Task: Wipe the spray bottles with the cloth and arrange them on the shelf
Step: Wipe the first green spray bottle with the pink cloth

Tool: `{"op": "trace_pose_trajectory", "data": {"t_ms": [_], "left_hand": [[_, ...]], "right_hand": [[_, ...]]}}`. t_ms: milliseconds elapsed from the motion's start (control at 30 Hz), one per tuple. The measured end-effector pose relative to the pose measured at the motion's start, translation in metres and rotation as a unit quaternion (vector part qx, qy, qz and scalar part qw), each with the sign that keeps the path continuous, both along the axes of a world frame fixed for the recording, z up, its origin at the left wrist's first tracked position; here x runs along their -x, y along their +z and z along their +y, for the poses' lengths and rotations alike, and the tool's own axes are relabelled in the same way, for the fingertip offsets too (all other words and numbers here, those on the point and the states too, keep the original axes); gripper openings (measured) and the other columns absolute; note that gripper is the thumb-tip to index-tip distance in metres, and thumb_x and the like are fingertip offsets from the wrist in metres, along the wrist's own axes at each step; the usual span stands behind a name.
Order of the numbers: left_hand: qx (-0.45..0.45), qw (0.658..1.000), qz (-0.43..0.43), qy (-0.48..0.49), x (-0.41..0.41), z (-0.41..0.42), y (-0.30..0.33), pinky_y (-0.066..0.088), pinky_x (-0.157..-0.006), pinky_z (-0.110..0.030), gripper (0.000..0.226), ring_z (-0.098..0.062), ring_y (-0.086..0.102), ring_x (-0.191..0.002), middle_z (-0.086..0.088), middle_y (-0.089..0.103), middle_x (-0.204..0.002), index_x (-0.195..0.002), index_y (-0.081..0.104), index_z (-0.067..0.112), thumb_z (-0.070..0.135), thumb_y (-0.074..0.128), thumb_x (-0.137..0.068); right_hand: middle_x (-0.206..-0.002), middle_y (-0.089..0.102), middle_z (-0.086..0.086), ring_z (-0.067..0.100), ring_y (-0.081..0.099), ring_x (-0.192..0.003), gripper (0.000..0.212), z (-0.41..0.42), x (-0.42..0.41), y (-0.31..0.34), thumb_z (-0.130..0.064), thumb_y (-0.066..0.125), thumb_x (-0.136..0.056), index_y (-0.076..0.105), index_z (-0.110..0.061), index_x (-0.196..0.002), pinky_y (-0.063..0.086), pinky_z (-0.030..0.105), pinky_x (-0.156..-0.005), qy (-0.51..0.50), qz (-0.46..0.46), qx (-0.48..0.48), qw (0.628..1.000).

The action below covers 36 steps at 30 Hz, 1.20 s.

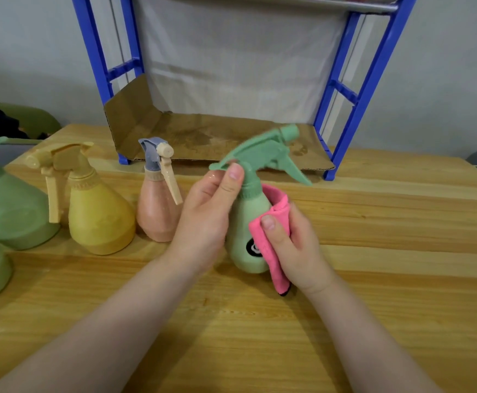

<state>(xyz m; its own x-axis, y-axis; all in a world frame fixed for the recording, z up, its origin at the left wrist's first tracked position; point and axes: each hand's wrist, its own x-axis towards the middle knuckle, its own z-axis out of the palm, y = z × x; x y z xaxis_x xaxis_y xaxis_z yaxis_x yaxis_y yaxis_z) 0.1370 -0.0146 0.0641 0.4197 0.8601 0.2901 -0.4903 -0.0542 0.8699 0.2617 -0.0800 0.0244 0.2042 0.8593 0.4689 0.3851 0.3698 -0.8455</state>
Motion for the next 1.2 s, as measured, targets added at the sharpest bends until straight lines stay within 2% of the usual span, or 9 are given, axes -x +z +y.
{"op": "trace_pose_trajectory", "data": {"t_ms": [133, 267, 400, 567, 700, 833, 933, 1067, 1200], "left_hand": [[-0.058, 0.995, 0.070, -0.051, -0.002, -0.007, -0.007, 0.052, -0.081, -0.023, 0.027, -0.013, 0.067, -0.090, 0.000, 0.074, -0.088, -0.082, 0.077, 0.020, 0.032, 0.055, -0.091], [-0.101, 0.989, 0.097, -0.053, -0.001, -0.005, -0.006, 0.046, -0.095, -0.029, 0.025, -0.013, 0.061, -0.109, 0.008, 0.071, -0.104, -0.084, 0.078, 0.033, 0.042, 0.055, -0.090], [-0.153, 0.983, 0.090, -0.037, -0.003, 0.002, -0.007, 0.040, -0.110, -0.034, 0.027, -0.016, 0.053, -0.128, 0.000, 0.059, -0.133, -0.104, 0.072, 0.010, 0.022, 0.049, -0.100], [-0.154, 0.984, 0.073, -0.043, -0.005, 0.000, -0.010, 0.043, -0.103, -0.033, 0.022, -0.022, 0.058, -0.115, -0.011, 0.062, -0.118, -0.107, 0.066, 0.004, 0.018, 0.053, -0.096], [-0.110, 0.986, 0.039, -0.119, -0.007, -0.009, -0.009, 0.049, -0.090, -0.022, 0.034, -0.008, 0.063, -0.101, 0.004, 0.068, -0.109, -0.120, 0.061, 0.012, 0.005, 0.062, -0.087], [-0.093, 0.991, 0.034, -0.091, -0.006, -0.005, -0.011, 0.049, -0.096, -0.028, 0.036, -0.012, 0.060, -0.106, 0.003, 0.068, -0.113, -0.120, 0.062, 0.009, 0.004, 0.064, -0.084], [-0.126, 0.990, 0.041, -0.055, -0.006, -0.003, -0.012, 0.044, -0.103, -0.031, 0.032, -0.015, 0.058, -0.118, -0.005, 0.064, -0.126, -0.118, 0.064, 0.011, 0.003, 0.063, -0.087], [-0.107, 0.992, -0.016, -0.067, -0.003, -0.004, -0.008, 0.046, -0.097, -0.025, 0.029, -0.010, 0.060, -0.115, -0.001, 0.066, -0.121, -0.117, 0.064, 0.010, 0.003, 0.060, -0.089], [-0.035, 0.993, -0.071, -0.086, -0.001, -0.003, -0.005, 0.052, -0.085, -0.020, 0.031, -0.005, 0.065, -0.101, 0.009, 0.070, -0.116, -0.117, 0.062, 0.009, 0.013, 0.060, -0.086]], "right_hand": [[-0.117, 0.066, -0.010, 0.011, 0.063, -0.113, 0.047, -0.002, 0.001, 0.005, -0.052, 0.054, -0.092, 0.057, -0.019, -0.125, 0.048, 0.029, -0.096, 0.004, -0.033, -0.019, 0.999], [-0.113, 0.061, -0.030, 0.003, 0.060, -0.112, 0.027, -0.004, 0.005, 0.008, -0.042, 0.053, -0.092, 0.052, -0.040, -0.119, 0.044, 0.018, -0.094, -0.036, -0.073, -0.037, 0.996], [-0.110, 0.062, -0.025, 0.001, 0.061, -0.110, 0.023, -0.003, 0.016, 0.008, -0.044, 0.050, -0.094, 0.052, -0.042, -0.116, 0.045, 0.017, -0.093, -0.105, -0.054, -0.056, 0.991], [-0.111, 0.064, -0.010, 0.007, 0.059, -0.106, 0.048, -0.002, 0.013, 0.008, -0.050, 0.043, -0.096, 0.062, -0.014, -0.123, 0.043, 0.017, -0.090, -0.227, -0.144, -0.046, 0.962], [-0.106, 0.066, 0.004, 0.021, 0.059, -0.099, 0.050, 0.003, 0.009, 0.006, -0.047, 0.043, -0.100, 0.066, -0.005, -0.114, 0.043, 0.029, -0.086, -0.241, -0.211, -0.061, 0.945], [-0.110, 0.062, 0.002, 0.019, 0.058, -0.103, 0.042, 0.007, 0.012, 0.004, -0.039, 0.051, -0.093, 0.066, -0.009, -0.118, 0.046, 0.034, -0.089, -0.201, -0.232, -0.023, 0.951], [-0.105, 0.062, -0.003, 0.015, 0.060, -0.098, 0.049, 0.006, 0.012, 0.007, -0.047, 0.048, -0.089, 0.064, -0.015, -0.122, 0.049, 0.033, -0.083, -0.152, -0.186, 0.010, 0.971], [-0.122, 0.056, -0.014, 0.007, 0.056, -0.114, 0.061, -0.001, 0.011, 0.014, -0.059, 0.061, -0.081, 0.052, -0.025, -0.131, 0.046, 0.026, -0.092, -0.157, -0.129, -0.042, 0.978], [-0.123, 0.061, -0.010, 0.008, 0.059, -0.114, 0.061, -0.003, 0.008, 0.012, -0.061, 0.064, -0.082, 0.050, -0.024, -0.129, 0.048, 0.026, -0.094, -0.149, -0.103, -0.075, 0.981]]}}
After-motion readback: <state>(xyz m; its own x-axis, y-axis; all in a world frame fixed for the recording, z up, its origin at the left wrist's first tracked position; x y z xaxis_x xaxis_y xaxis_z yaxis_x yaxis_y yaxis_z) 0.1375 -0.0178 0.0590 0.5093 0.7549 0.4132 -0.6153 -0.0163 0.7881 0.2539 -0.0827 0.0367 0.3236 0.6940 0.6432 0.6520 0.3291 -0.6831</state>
